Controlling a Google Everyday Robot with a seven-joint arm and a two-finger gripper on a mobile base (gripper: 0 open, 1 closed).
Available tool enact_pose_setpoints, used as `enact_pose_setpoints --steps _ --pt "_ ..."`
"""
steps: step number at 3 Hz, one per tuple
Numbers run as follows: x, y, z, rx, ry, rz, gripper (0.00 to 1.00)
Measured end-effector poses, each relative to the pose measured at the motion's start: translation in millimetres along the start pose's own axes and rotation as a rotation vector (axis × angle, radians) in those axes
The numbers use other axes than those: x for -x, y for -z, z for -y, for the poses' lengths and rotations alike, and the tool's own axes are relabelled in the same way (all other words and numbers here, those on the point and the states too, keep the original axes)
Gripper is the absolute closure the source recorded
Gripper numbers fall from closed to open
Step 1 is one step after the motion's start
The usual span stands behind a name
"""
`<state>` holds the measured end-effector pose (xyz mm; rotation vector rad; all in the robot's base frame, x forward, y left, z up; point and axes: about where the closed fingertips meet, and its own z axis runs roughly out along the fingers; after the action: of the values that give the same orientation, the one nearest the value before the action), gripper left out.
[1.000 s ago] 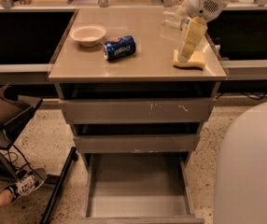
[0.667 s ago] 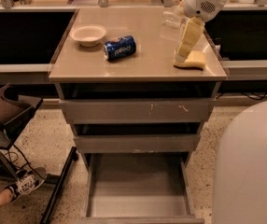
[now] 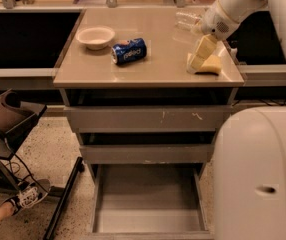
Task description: Place sponge into bottom drawer
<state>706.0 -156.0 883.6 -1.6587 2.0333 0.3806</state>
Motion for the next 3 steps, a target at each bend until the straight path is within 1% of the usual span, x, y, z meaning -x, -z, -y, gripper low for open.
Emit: enact_pose_setpoints --steps 1,2,3 --pt "-20.7 -34.3 26.6 0.012 -0.084 0.042 0.00" --pt "-42.5 -55.0 43.9 -0.004 -0.172 0.049 0.00" --pt "-51.6 -68.7 50.7 -0.010 -0.199 0.046 0.00"
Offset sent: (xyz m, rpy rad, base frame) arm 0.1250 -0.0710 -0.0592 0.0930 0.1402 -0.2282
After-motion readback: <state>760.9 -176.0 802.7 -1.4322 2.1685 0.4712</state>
